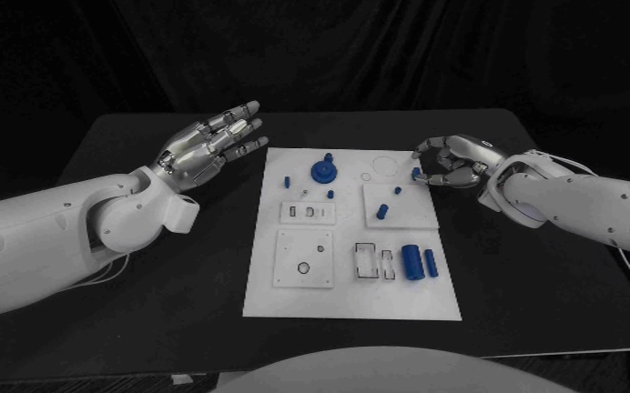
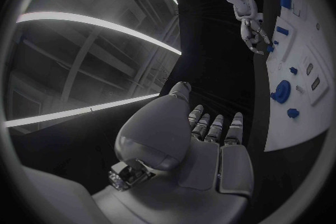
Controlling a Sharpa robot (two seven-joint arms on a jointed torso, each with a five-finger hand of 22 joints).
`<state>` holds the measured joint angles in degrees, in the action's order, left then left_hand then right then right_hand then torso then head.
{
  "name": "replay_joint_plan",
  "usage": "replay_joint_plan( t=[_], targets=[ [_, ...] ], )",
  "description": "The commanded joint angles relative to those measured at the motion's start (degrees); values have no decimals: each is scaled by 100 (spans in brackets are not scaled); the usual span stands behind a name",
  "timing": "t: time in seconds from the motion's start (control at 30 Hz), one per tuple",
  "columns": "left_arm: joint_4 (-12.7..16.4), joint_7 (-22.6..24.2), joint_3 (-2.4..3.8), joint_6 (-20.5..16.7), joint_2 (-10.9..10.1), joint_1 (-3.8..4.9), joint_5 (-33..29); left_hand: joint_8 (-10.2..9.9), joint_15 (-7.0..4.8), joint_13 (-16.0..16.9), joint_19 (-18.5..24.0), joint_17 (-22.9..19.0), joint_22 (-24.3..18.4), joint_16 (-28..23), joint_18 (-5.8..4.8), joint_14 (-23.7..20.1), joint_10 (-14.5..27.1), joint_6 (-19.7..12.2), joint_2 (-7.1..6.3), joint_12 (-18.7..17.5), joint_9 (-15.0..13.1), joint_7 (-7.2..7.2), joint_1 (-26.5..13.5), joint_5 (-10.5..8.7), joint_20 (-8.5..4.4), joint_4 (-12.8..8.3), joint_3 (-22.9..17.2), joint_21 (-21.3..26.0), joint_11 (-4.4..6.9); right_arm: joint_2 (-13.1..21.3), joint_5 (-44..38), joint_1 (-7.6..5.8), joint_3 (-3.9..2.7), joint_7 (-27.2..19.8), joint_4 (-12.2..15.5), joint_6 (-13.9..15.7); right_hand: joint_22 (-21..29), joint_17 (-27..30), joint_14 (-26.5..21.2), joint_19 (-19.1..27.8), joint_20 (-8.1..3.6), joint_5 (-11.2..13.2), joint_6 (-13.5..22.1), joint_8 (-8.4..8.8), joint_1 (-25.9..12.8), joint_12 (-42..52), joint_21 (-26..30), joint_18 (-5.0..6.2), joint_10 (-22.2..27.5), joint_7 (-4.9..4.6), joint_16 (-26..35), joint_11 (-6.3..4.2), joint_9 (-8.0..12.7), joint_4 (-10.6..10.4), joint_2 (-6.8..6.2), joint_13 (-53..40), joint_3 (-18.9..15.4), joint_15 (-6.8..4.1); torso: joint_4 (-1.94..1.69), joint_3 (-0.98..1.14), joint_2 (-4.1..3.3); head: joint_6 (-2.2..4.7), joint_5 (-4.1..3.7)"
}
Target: Assemble the parts on the task board
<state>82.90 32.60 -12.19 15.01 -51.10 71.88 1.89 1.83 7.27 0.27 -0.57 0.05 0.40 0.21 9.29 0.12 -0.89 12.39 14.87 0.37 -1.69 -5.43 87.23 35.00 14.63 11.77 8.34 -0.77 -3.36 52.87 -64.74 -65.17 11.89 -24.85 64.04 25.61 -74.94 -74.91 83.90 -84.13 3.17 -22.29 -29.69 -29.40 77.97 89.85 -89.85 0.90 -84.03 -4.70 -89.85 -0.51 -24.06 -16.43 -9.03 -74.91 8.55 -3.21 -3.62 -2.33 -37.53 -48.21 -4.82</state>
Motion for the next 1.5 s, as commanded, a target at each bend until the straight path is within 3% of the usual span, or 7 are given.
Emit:
replay_joint_plan(
  t=[0.03,0.53,1.2,1.5],
  targets=[
    [6,53,5,77,12,-7,-16,19,-21,7,3,-5,-6,-21,105,-12,-1,6,9,2,-8,-9,60,35,-12,-15,-1,21,-50,1,8,18,-2,172,-12,-94,-1497,-1509,610,-570,37,37,42,-34,47,15,4,-84,-597,5,-15,58,10,-17,-8,-1509,15,32,-1,3,-1,-1,-2],
    [3,25,5,99,11,-8,-16,18,-23,7,3,-5,-5,-21,105,-12,-2,2,7,2,-7,-10,58,37,-12,-28,-11,20,-52,-19,-175,24,-2,394,-30,-198,-1466,-1509,610,-511,52,-11,9,-99,120,15,73,-60,-597,-22,-15,80,15,1,22,-1509,44,50,-2,0,2,-13,-5],
    [1,2,5,120,10,-9,-16,19,-21,7,1,-5,-4,-21,105,-12,-1,3,8,2,-7,-11,54,36,-11,-36,-19,19,-51,-61,-269,33,-2,609,-47,-291,-1443,-1509,610,-465,81,-109,-276,-371,242,15,128,-43,-597,-58,-15,112,-26,4,75,-1509,96,78,-2,0,1,-24,-17],
    [1,-7,5,123,5,-10,-16,19,-21,7,1,-5,-4,-21,105,-12,-1,3,8,2,-7,-11,54,36,-11,-36,-19,19,-51,-74,-274,35,-2,609,-57,-279,-1436,-1509,610,-453,87,-113,-359,-408,247,15,143,-38,-597,-56,-15,115,-20,5,92,-1509,107,83,-1,-1,-2,-37,-20]
  ],
)
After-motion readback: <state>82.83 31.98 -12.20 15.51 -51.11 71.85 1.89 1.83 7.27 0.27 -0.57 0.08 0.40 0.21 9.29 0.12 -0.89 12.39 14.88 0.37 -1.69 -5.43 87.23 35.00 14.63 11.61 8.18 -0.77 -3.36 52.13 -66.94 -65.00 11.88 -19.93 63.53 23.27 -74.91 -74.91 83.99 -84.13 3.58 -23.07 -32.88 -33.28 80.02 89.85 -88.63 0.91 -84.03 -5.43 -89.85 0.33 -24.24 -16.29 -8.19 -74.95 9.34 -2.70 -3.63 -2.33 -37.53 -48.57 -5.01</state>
